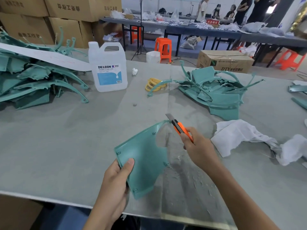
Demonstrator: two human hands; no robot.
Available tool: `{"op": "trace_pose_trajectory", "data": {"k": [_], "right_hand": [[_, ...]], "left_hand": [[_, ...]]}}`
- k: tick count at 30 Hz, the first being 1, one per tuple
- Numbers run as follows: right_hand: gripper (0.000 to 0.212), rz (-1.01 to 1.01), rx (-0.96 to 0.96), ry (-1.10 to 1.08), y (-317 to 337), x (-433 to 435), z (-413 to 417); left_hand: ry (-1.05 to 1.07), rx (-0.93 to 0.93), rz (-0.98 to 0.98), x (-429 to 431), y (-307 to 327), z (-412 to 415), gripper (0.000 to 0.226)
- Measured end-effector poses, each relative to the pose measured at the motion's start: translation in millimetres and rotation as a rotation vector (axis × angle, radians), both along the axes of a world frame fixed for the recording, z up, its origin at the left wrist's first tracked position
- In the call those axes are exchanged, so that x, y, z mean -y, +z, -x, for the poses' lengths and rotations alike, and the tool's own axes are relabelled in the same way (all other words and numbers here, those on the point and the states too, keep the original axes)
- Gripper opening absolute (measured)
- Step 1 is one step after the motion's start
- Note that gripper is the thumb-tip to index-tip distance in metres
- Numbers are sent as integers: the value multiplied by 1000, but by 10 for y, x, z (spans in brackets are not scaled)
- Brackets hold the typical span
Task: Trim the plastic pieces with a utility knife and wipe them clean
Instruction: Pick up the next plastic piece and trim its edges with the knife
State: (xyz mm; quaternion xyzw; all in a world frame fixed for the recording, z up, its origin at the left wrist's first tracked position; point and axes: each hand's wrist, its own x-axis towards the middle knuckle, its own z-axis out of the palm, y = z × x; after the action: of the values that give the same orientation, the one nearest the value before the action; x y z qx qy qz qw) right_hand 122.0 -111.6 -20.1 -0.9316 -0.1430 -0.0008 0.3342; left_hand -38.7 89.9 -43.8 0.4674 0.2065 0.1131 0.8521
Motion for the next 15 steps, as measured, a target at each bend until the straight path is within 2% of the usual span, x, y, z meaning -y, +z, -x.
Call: {"op": "trace_pose_trajectory", "data": {"k": [3, 5, 8, 10, 12, 13, 15], "right_hand": [[7, -512, -193, -4, 76, -121, 140], [20, -789, -354, -22, 121, -171, 205], [37, -1034, -553, -90, 133, -224, 241], [35, -1154, -635, -165, 111, -252, 238], [29, -1232, -655, -222, 77, -284, 218], [29, -1244, -649, -236, 56, -296, 208], [31, -1219, -615, -247, 13, -320, 204]], "left_hand": [[-110, -17, 137, 11, 20, 43, 30], [-182, -28, 183, -14, 4, 66, 34], [-261, -67, 166, -50, -47, 94, 38], [-293, -95, 99, -52, -52, 111, 35], [-279, -122, -44, -54, -51, 114, 35], [-231, -147, -194, -58, -61, 112, 38], [-78, -222, -751, -91, -50, 72, 53]]}}
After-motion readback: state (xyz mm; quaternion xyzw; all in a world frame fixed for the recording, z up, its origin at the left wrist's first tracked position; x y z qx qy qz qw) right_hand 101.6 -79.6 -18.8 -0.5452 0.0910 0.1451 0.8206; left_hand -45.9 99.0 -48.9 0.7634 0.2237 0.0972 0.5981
